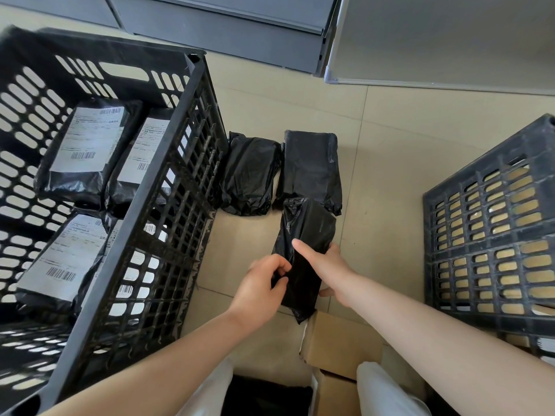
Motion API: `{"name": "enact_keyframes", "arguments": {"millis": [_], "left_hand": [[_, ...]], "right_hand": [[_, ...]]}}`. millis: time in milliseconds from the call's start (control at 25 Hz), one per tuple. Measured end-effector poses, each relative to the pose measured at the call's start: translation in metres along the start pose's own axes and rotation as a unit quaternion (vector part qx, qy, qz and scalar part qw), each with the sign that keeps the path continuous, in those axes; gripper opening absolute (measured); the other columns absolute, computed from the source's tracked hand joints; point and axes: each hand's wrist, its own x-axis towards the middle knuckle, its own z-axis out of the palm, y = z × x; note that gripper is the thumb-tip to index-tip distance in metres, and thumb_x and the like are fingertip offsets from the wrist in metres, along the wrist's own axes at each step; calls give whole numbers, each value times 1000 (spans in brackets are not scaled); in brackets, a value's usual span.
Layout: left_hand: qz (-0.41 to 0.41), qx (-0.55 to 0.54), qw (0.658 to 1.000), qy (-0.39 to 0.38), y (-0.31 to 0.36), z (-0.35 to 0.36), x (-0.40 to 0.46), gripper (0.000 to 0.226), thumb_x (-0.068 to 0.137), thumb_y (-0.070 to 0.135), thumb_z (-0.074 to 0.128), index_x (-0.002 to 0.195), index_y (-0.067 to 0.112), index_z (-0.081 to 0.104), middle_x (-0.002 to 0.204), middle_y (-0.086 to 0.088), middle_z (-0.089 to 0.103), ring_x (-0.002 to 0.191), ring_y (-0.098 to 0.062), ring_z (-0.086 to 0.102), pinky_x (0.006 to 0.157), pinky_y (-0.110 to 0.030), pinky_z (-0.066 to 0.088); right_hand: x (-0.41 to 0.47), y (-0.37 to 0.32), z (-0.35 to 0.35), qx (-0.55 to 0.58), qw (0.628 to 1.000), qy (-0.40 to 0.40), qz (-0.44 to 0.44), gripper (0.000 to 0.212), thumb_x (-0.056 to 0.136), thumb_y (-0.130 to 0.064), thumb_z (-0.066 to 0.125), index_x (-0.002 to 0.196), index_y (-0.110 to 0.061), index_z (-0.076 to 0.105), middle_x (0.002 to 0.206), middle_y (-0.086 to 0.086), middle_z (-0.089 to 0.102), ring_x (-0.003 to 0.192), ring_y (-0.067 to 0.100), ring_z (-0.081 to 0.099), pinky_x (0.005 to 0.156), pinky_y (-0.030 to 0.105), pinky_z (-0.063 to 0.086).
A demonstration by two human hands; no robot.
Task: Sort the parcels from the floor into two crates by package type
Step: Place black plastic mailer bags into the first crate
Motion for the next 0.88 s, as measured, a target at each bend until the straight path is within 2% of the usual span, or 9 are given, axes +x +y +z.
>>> {"name": "enact_keyframes", "arguments": {"millis": [120, 240, 360, 480, 560, 680, 720, 800, 880], "left_hand": [[57, 32, 998, -19, 3, 1, -1, 28, 92, 9, 61, 98, 37, 56, 98, 21, 56, 102, 7, 45, 80, -3, 34], [100, 58, 993, -19, 3, 2, 1, 23, 92, 11, 62, 105, 30, 62, 98, 20, 57, 101, 1, 45, 83, -1, 32], [136, 85, 986, -34, 4, 3, 1, 24, 93, 16, 62, 115, 26, 62, 101, 18, 55, 101, -2, 43, 84, -4, 34], [134, 21, 990, -33, 6, 2, 1, 31, 94, 21, 61, 124, 29, 57, 111, 18, 54, 111, 3, 46, 94, -6, 36], [93, -72, 993, 8, 8, 1, 4, 32, 96, 20, 58, 126, 28, 51, 121, 16, 51, 121, 4, 46, 102, -13, 37], [-60, -197, 978, 35, 9, -4, 12, 26, 102, 24, 50, 127, 29, 46, 133, 8, 47, 126, -3, 45, 108, -24, 38], [-118, -230, 966, 22, 9, -5, 15, 27, 103, 29, 47, 130, 29, 46, 137, 5, 47, 125, -8, 46, 110, -29, 38], [-213, -287, 934, -17, 9, -5, 16, 34, 104, 39, 42, 136, 28, 45, 139, 3, 49, 122, -13, 49, 113, -39, 38], [-273, -355, 893, -44, 11, -3, 14, 38, 102, 45, 41, 133, 25, 51, 133, 3, 58, 117, -14, 56, 106, -42, 45]], "right_hand": [[0, -2, -5, 30, 1000, 6, 4, 102, 76, -62, 75, 152, -22, 21, 144, 4, 49, 126, 29, 50, 99, 54, 47], [1, 0, -8, 34, 999, 8, 7, 102, 78, -60, 74, 154, -23, 18, 145, 5, 48, 129, 31, 49, 99, 54, 47], [5, 0, -11, 41, 999, 16, -1, 94, 80, -56, 73, 151, -22, 21, 136, 4, 54, 118, 28, 56, 96, 49, 50], [6, -2, -15, 62, 997, 26, -22, 84, 82, -52, 71, 146, -21, 28, 122, -1, 58, 106, 22, 61, 94, 43, 53], [4, -4, -21, 76, 996, 24, -27, 84, 78, -56, 69, 145, -23, 31, 124, -1, 58, 107, 21, 61, 96, 44, 53], [4, -6, -29, 101, 995, 5, -19, 93, 61, -69, 65, 141, -27, 42, 133, 0, 59, 116, 25, 59, 103, 51, 49], [5, -6, -31, 116, 993, -9, -22, 87, 63, -69, 63, 138, -28, 48, 132, 1, 62, 117, 25, 60, 103, 51, 49], [0, -12, -34, 149, 987, -53, -26, 59, 81, -61, 59, 127, -25, 60, 124, 4, 69, 115, 25, 63, 100, 45, 51], [-4, -16, -36, 193, 973, -121, -18, 46, 93, -53, 53, 122, -20, 65, 118, 7, 74, 115, 26, 66, 97, 40, 52]]}}
